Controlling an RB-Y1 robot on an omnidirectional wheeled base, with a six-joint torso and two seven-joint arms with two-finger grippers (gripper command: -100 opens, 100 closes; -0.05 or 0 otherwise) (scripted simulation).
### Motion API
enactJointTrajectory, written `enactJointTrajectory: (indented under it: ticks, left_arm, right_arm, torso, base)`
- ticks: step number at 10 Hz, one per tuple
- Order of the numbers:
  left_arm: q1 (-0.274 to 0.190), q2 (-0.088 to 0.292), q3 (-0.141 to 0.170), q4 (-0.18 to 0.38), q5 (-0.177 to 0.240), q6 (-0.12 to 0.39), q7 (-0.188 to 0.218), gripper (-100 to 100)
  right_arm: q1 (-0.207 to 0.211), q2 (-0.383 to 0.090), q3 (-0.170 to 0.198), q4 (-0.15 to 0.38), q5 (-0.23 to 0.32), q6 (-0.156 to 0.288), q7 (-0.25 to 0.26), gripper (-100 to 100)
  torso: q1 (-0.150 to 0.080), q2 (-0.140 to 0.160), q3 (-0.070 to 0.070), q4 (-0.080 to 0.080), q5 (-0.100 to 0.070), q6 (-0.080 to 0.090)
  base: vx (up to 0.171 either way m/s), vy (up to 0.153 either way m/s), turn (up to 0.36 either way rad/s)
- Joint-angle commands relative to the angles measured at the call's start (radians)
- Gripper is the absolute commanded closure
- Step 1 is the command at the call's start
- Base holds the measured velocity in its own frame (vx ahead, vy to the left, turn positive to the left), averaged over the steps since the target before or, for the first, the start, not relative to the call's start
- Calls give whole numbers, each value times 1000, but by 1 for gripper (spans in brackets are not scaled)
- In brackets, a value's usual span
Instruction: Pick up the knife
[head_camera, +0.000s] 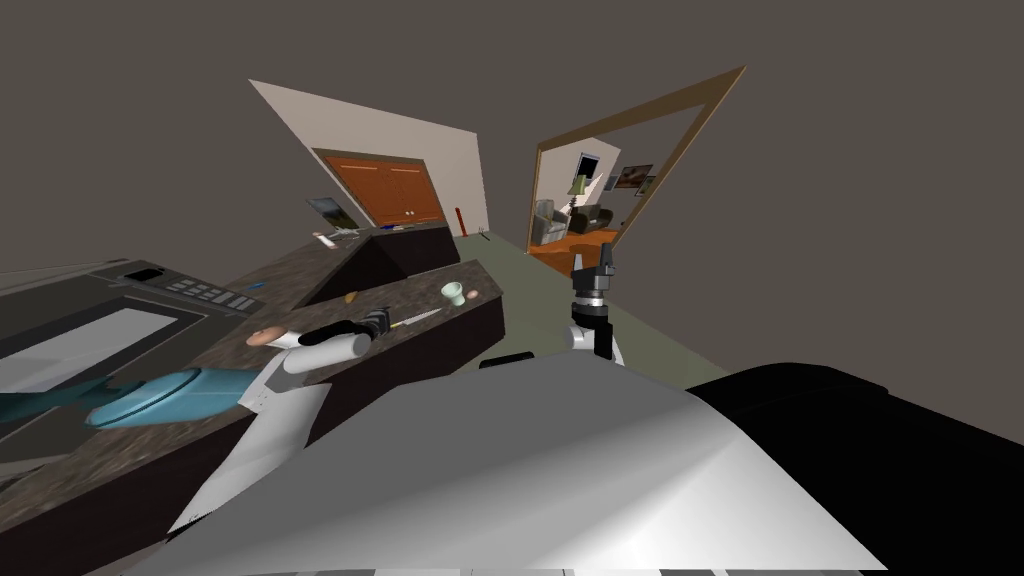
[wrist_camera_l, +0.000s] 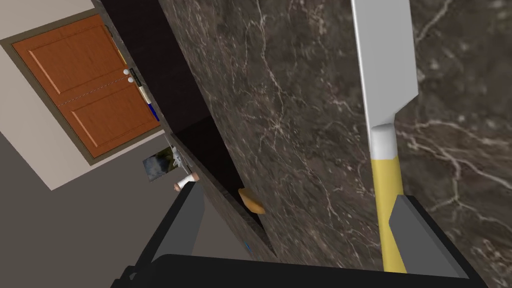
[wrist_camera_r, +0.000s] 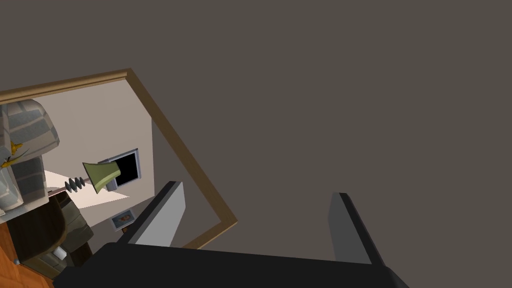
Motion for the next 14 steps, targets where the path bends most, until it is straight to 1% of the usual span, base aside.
enactJointTrajectory:
  ticks: [1,2,3,4,5,6,7,8,9,10,11,12,13,14]
  left_arm:
    - [-10,19,10,36,19,45,-12,-100]
    - [-33,42,30,70,31,79,-24,-100]
    - [-33,42,30,83,31,107,-24,-100]
    - [-33,42,30,83,31,115,-24,-100]
    - [-56,64,49,129,42,153,-36,-100]
    - [-56,64,49,129,42,181,-36,-100]
    - [-79,85,68,170,53,212,-49,-100]
    - [-79,85,68,176,53,241,-49,-100]
    - [-79,85,68,176,53,253,-49,-100]
    - [-101,104,86,222,62,293,-61,-100]
    - [-101,104,86,222,62,319,-61,-100]
    - [-123,122,104,267,71,346,-74,-100]
    - [-123,122,104,267,71,371,-74,-100]
    - [-123,122,104,267,71,384,-74,-100]
  right_arm:
    - [0,0,0,0,0,0,0,0]
    - [0,0,0,0,0,0,0,0]
    - [0,0,0,0,0,0,0,0]
    - [0,0,0,0,0,0,0,0]
    - [0,0,0,0,0,0,0,0]
    - [0,0,0,0,0,0,0,0]
    - [0,0,0,0,0,0,0,0]
    - [0,0,0,0,0,0,0,0]
    - [0,0,0,0,0,0,0,0]
    - [0,0,0,0,0,0,0,0]
    - [0,0,0,0,0,0,0,0]
    - [0,0,0,0,0,0,0,0]
    - [0,0,0,0,0,0,0,0]
    - [0,0,0,0,0,0,0,0]
  torso:
    - [0,0,0,0,0,0]
    - [1,0,0,0,0,0]
    - [1,-1,0,0,0,0]
    - [1,0,0,0,0,0]
    - [2,2,1,0,0,0]
    - [1,1,0,0,0,0]
    - [2,1,0,0,0,0]
    - [1,0,0,0,0,0]
    - [1,-1,-1,0,0,0]
    - [3,1,0,0,1,0]
    - [2,-1,0,0,0,0]
    - [2,0,0,0,1,0]
    - [2,-1,-1,0,0,0]
    - [2,0,0,0,0,0]
  base:
    - [57,-59,-1]
    - [62,-61,-10]
    - [53,-66,-7]
    - [21,-39,7]
    - [39,-53,-14]
    - [44,-52,-5]
    - [62,-67,-11]
    - [72,-55,-1]
    - [39,-24,2]
    - [66,-40,-13]
    - [60,-40,-3]
    - [64,-52,-12]
    - [61,-45,-3]
    - [30,-20,3]
